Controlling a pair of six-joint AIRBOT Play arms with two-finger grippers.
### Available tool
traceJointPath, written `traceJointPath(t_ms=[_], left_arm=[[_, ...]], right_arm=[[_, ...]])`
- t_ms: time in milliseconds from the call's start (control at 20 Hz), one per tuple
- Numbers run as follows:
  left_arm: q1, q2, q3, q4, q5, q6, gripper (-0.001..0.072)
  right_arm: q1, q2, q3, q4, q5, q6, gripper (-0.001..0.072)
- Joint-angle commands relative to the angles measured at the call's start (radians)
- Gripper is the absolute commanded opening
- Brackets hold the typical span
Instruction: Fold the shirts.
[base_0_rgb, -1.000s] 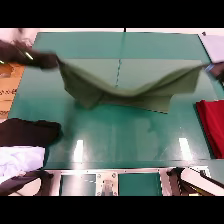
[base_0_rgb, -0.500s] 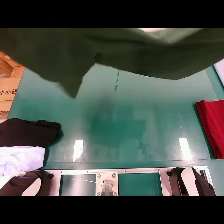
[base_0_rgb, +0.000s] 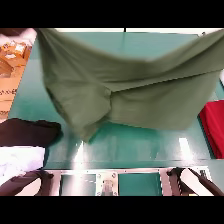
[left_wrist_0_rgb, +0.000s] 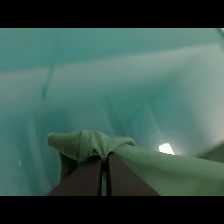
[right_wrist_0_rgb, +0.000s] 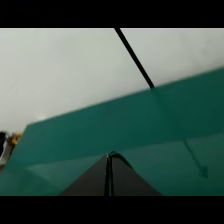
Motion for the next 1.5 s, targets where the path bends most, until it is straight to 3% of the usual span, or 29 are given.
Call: traceJointPath(t_ms=[0,150,300,350,400,450,500,550,600,650,700,800,950,1000,1100,1200,1250,1300,1450], left_arm=[[0.001,-0.241,-0.146,-0.074,0.096,0.065,0.0027],[0.001,-0.513,-0.152,-0.178,0.210,0.158,0.0028],[0.005,-0.645,-0.152,-0.227,0.323,0.207,0.0029],[0.011,-0.653,-0.152,-0.227,0.336,0.207,0.0093],[0.029,-0.652,-0.141,-0.227,0.319,0.201,0.0389],[0.055,-0.650,-0.116,-0.227,0.263,0.179,0.0502],[0.089,-0.646,-0.084,-0.227,0.187,0.177,0.0502],[0.126,-0.640,-0.046,-0.227,0.097,0.177,0.0502],[0.162,-0.640,-0.005,-0.227,0.007,0.176,0.0502],[0.198,-0.640,0.031,-0.220,-0.078,0.160,0.0502],[0.231,-0.640,0.058,-0.200,-0.153,0.144,0.0503],[0.267,-0.640,0.067,-0.122,-0.223,0.110,0.0503],[0.269,-0.644,0.021,0.011,-0.216,0.081,0.0503],[0.269,-0.645,-0.013,0.011,-0.180,0.084,0.0503],[0.269,-0.649,-0.090,0.013,-0.090,0.087,0.0502],[0.269,-0.668,-0.153,-0.026,-0.043,0.120,0.0502],[0.266,-0.686,-0.170,-0.066,-0.047,0.148,0.0501],[0.257,-0.703,-0.183,-0.090,-0.051,0.169,0.0501],[0.196,-0.729,-0.204,-0.119,-0.055,0.218,0.0493]], right_arm=[[0.129,-0.259,-0.079,-0.129,-0.056,-0.006,0.0014],[0.174,-0.516,-0.076,-0.126,-0.128,-0.005,0.0015],[0.174,-0.691,-0.045,-0.119,-0.138,-0.005,0.0015],[0.169,-0.718,-0.033,-0.119,-0.138,-0.004,0.0015],[0.153,-0.726,-0.024,-0.119,-0.136,-0.001,0.0017],[0.133,-0.724,-0.011,-0.119,-0.119,-0.001,0.0088],[0.105,-0.721,0.014,-0.119,-0.069,0.013,0.0219],[0.069,-0.718,0.039,-0.119,0.007,0.033,0.0230],[0.028,-0.710,0.058,-0.119,0.088,0.044,0.0208],[-0.006,-0.698,0.063,-0.119,0.145,0.048,0.0099],[-0.039,-0.682,0.058,-0.122,0.197,0.049,0.0046],[-0.081,-0.628,0.003,-0.167,0.250,0.053,0.0018],[-0.109,-0.492,-0.187,-0.320,0.188,0.132,0.0015],[-0.116,-0.445,-0.261,-0.377,0.158,0.186,0.0040],[-0.120,-0.387,-0.381,-0.406,0.124,0.216,0.0196],[-0.112,-0.371,-0.468,-0.401,0.121,0.215,0.0223],[-0.102,-0.371,-0.505,-0.394,0.112,0.214,0.0328],[-0.091,-0.371,-0.534,-0.394,0.101,0.211,0.0361],[-0.047,-0.372,-0.589,-0.381,0.069,0.207,0.0361]])
